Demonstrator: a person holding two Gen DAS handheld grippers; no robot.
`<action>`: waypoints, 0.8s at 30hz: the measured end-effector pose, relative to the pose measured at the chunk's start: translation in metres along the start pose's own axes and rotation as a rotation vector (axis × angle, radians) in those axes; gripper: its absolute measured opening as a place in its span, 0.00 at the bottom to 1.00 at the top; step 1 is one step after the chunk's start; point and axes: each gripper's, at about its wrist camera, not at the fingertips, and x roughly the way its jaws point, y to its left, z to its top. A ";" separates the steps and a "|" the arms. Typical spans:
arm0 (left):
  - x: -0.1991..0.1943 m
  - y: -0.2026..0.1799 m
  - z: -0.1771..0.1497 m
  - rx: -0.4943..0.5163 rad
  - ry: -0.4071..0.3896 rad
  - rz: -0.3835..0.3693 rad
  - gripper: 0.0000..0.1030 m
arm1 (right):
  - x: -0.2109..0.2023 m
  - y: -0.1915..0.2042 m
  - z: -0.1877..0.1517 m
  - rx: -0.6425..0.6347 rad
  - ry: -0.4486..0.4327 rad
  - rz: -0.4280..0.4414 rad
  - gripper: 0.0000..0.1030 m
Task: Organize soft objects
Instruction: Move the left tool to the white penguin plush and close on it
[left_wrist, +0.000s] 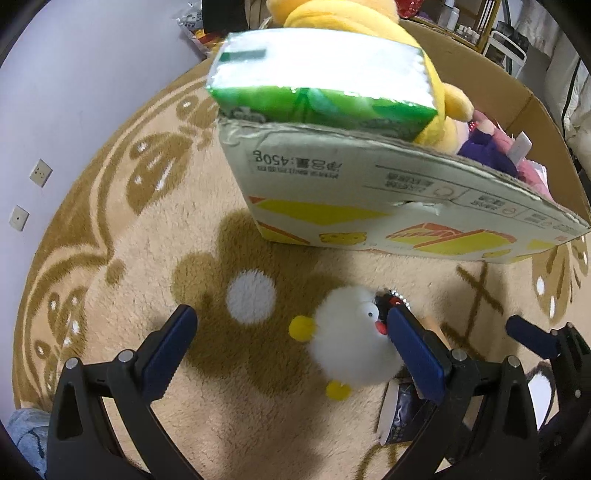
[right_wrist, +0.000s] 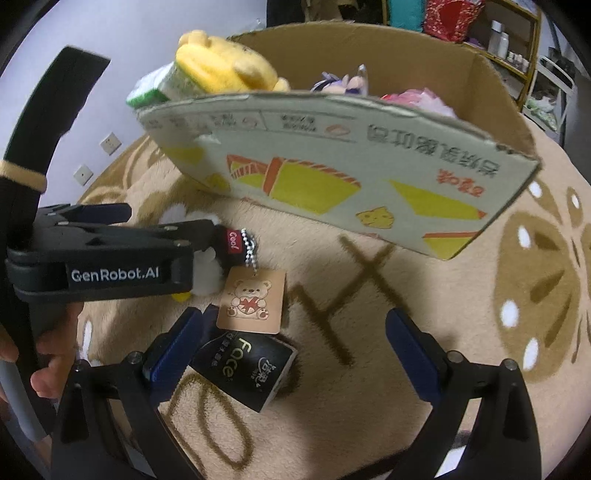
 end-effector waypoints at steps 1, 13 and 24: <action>0.000 0.000 0.000 0.000 0.000 -0.002 0.99 | 0.002 0.000 0.000 0.003 0.003 0.006 1.00; 0.011 -0.015 -0.001 0.063 0.035 -0.020 0.98 | 0.019 0.012 0.009 0.007 0.035 0.068 1.00; 0.020 -0.044 -0.006 0.118 0.046 -0.005 0.83 | 0.038 0.022 0.008 0.004 0.062 0.074 1.00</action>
